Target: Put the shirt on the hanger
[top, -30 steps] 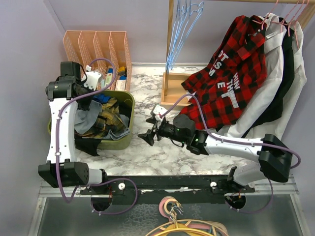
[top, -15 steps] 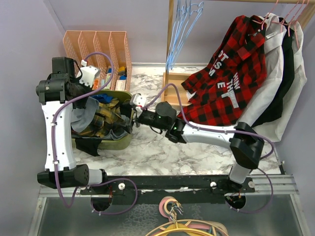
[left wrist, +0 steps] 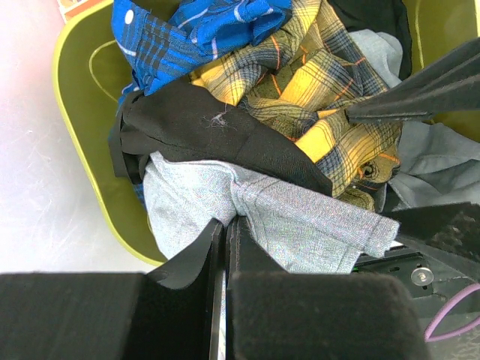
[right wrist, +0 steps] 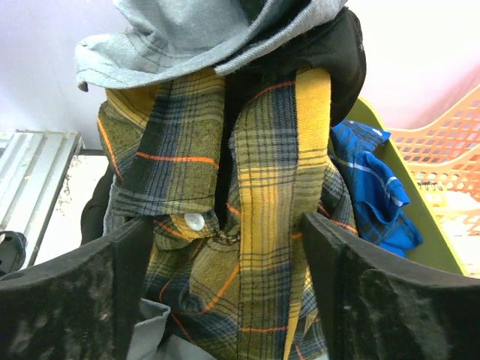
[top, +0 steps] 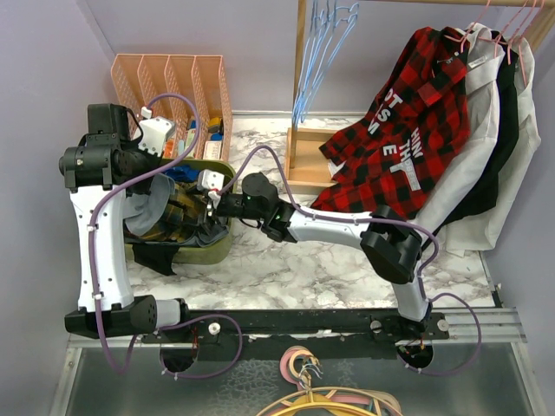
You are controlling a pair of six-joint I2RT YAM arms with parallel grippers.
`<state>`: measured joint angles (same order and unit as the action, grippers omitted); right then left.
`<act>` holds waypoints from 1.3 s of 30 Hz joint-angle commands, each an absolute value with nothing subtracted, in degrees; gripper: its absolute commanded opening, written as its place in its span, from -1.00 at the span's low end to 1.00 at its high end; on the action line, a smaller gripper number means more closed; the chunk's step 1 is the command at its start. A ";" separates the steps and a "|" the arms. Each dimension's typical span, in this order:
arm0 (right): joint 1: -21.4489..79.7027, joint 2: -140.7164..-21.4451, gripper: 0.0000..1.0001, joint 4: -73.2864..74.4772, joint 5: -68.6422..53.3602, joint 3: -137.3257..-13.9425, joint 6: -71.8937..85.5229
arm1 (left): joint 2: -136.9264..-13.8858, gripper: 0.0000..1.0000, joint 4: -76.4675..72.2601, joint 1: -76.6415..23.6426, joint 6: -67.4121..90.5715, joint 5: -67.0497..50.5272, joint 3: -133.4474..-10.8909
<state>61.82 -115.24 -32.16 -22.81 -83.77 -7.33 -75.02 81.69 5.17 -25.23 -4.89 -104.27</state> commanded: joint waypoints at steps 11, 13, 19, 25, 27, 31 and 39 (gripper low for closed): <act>61.67 -119.33 0.53 -28.29 -22.89 -90.52 -8.32 | -71.68 -1.00 80.33 4.75 -26.10 -10.22 -105.32; 61.64 -120.64 -0.35 -26.92 -21.80 -92.76 -8.41 | -71.28 -1.00 79.74 4.75 -26.31 -10.90 -104.86; 61.64 -112.55 -0.98 -28.11 -11.74 -88.28 -8.57 | -67.40 -1.00 63.84 4.75 -23.55 5.81 -91.26; 61.64 -101.64 -0.98 -31.08 -2.55 -83.31 -10.98 | -74.74 -0.28 56.69 5.89 -16.73 22.95 -93.07; 61.64 -99.16 -0.97 -34.04 0.16 -82.67 -11.79 | -77.86 -0.07 56.34 7.58 -14.94 27.02 -96.39; 61.58 -97.31 -0.98 -41.48 6.64 -82.84 -16.71 | -80.56 0.01 52.91 12.04 -12.49 35.76 -100.65; 61.53 -94.91 -0.98 -51.00 11.11 -87.83 -27.20 | -77.94 0.06 53.41 18.13 -12.38 31.97 -109.14</act>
